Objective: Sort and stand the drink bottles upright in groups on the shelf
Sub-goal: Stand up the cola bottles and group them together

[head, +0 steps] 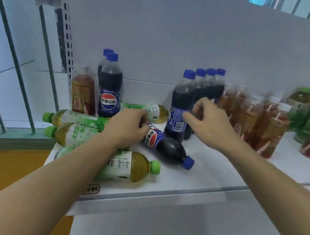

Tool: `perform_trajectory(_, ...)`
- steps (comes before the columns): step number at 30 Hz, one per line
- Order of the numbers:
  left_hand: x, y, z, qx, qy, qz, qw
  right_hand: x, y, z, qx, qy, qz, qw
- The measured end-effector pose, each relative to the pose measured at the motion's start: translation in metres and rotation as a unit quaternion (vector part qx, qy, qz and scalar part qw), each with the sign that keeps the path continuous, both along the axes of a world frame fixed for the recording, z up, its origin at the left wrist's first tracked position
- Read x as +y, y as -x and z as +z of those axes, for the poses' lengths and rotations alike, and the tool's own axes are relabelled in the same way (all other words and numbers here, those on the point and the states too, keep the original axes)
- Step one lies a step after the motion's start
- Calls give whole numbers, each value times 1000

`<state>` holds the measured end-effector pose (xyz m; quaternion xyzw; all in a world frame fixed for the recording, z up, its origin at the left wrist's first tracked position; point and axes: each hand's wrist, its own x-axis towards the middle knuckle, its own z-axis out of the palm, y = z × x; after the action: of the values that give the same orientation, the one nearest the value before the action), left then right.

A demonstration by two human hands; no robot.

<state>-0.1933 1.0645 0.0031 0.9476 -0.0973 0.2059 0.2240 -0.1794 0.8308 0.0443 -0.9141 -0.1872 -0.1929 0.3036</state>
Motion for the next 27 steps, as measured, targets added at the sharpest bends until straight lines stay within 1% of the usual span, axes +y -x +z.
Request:
perform_trajectory(3,3,4,8,-38,-2,-25,999,-5,23,-51,85,53,22,995)
perform_trajectory(5,13,7,15,-39,-33,-51,997,-9,31,-72,145,73,24,986)
perform_trajectory(6,19,8,18,-33,-55,-59,996,-11,33,-79,159,72,15,985)
perform_trajectory(10,46,10,14,-17,-102,-41,994,-11,38,-86,163,51,-26,985)
perform_trajectory(13,55,10,2,25,-91,-40,995,-5,45,-81,169,41,-24,984)
perform_trajectory(15,56,9,-2,31,-90,-46,994,-4,52,-76,151,20,-23,988)
perform_trajectory(18,55,9,-4,36,-91,-51,994,-11,60,-59,94,-32,-27,995)
perform_trajectory(20,53,10,-4,40,-92,-53,994,-17,60,-39,56,-50,-36,997)
perform_trajectory(23,48,10,-4,57,-94,-67,992,-23,53,-7,1,-47,-57,997)
perform_trajectory(27,36,11,-7,77,-110,-86,987,-24,37,30,-54,-8,-109,993)
